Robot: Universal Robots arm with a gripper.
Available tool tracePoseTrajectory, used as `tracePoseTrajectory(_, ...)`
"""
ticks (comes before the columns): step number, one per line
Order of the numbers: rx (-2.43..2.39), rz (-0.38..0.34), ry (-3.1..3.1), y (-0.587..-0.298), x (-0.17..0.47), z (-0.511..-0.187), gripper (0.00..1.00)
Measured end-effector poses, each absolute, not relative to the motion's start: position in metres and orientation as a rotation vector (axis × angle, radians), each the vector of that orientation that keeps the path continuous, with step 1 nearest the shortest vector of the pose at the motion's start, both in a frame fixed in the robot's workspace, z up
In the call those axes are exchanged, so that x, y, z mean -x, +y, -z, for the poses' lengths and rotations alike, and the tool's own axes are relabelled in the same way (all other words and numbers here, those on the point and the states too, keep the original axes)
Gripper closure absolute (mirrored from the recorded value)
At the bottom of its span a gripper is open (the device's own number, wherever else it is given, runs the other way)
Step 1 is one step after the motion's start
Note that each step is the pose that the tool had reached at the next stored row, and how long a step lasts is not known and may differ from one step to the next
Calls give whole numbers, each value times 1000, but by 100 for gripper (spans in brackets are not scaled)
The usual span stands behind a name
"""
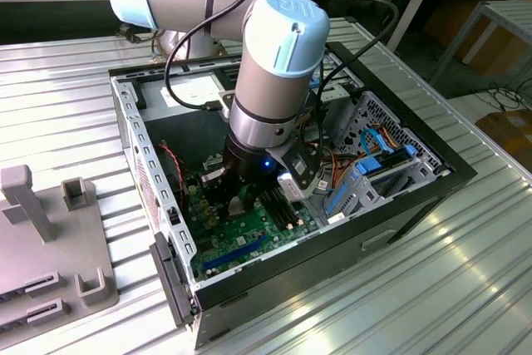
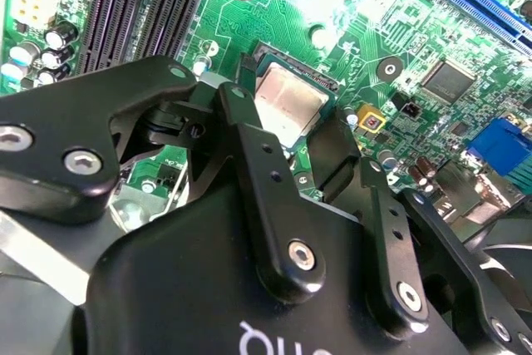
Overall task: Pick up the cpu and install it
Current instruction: 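Place the cpu into insertion slot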
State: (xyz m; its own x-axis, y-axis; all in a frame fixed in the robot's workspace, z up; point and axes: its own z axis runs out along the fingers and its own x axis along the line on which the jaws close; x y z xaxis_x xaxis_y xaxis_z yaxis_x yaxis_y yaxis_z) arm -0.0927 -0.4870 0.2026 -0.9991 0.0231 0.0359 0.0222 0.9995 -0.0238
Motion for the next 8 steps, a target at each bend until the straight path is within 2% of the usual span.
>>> tracePoseTrajectory(8,35,-36,-3105,-487,93,-200,49)
